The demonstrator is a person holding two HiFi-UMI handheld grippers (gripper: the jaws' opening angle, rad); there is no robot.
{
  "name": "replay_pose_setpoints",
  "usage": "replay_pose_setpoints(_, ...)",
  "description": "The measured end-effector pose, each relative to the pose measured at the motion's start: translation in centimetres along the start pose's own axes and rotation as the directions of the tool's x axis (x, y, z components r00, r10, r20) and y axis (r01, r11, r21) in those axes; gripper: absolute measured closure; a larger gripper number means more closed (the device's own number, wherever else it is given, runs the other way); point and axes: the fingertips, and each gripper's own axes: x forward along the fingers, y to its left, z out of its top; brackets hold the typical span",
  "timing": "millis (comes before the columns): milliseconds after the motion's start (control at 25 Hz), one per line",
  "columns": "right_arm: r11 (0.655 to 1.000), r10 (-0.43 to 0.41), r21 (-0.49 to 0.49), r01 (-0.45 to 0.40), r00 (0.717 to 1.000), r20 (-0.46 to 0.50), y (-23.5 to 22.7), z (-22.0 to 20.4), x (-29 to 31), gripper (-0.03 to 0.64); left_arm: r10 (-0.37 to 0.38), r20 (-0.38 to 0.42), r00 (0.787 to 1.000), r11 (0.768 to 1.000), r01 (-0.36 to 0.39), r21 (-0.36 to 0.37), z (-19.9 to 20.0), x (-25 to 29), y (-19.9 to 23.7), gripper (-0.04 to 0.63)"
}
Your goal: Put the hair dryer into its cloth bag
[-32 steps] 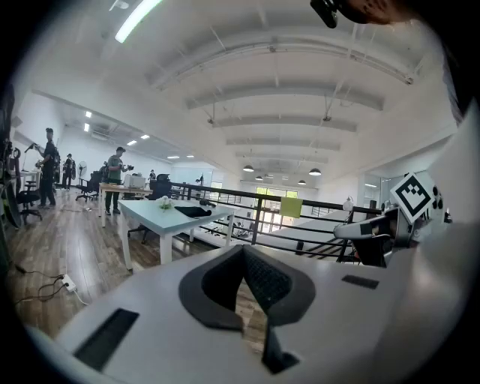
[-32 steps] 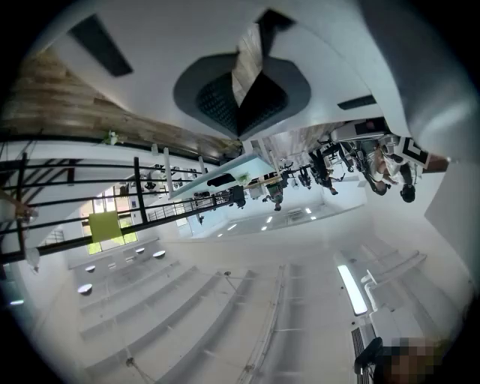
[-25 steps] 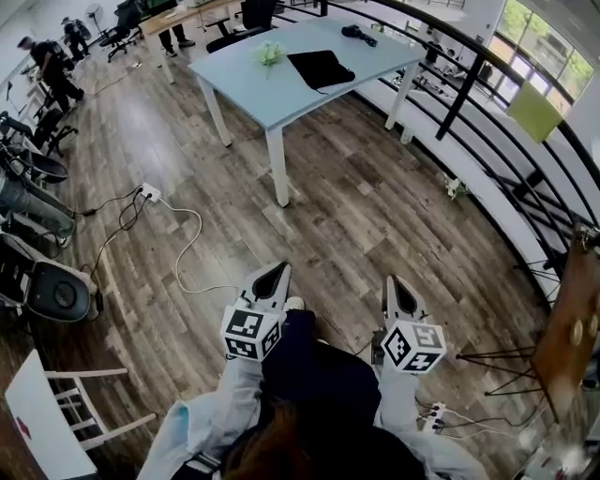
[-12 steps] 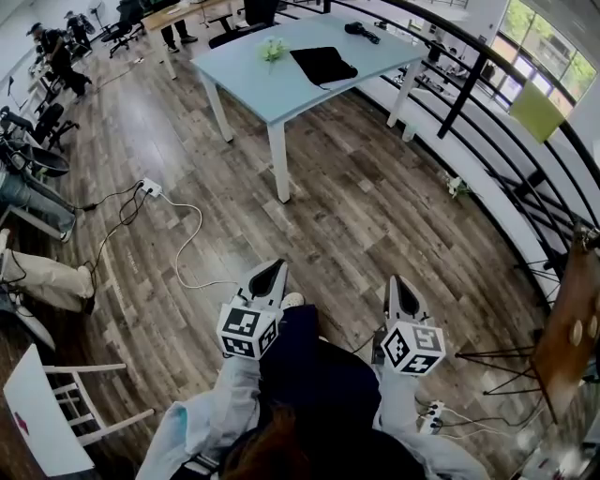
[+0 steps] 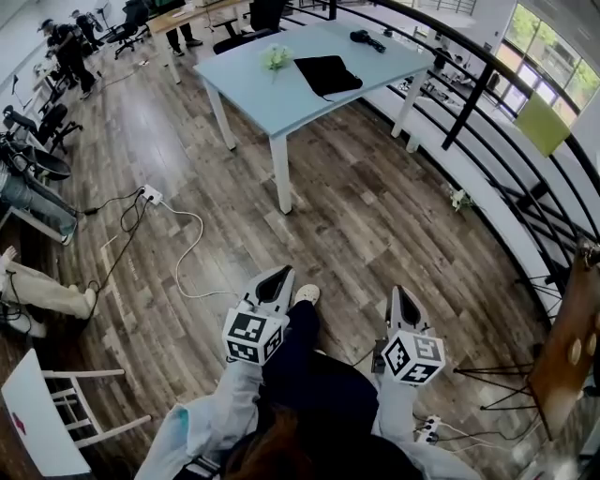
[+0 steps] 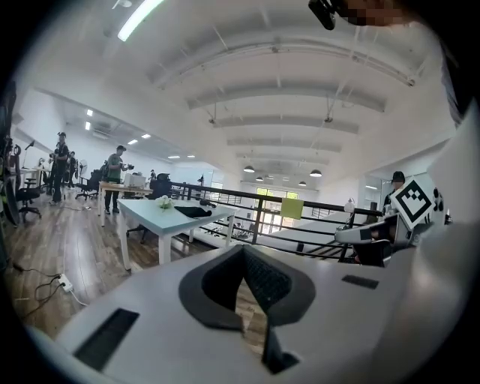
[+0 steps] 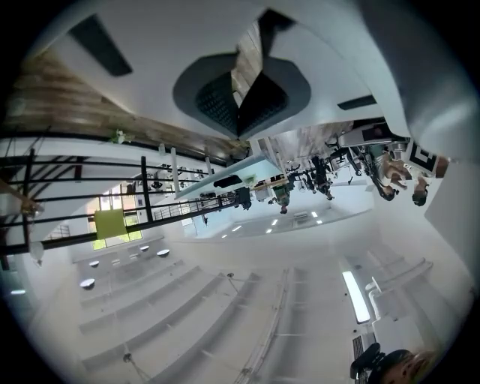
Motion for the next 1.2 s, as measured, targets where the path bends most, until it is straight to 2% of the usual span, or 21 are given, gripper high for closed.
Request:
replay_pose_setpoints(640, 1.000, 0.025, 0.001, -0.025, 1.000, 0.001, -2.1, 7.4, 13.3, 0.609, -0.013, -0.004, 1.000, 0.999, 0.013, 0.031, 4.9, 12.5, 6.2, 0.580)
replay_pose_setpoints(920, 0.999, -0.029, 0.020, 0.028, 0.999, 0.017, -3.7, 10.9, 18.9, 0.609, -0.034, -0.016, 0.999, 0.999, 0.035, 0.040, 6.9, 18.6, 9.6, 0.580)
replay_pose_setpoints(1200, 0.999, -0.043, 0.025, 0.042, 0.999, 0.033, -3.7, 13.3, 24.4, 0.609, -0.053, -0.012, 0.999, 0.997, 0.054, 0.049, 8.7, 23.5, 13.3, 0.580)
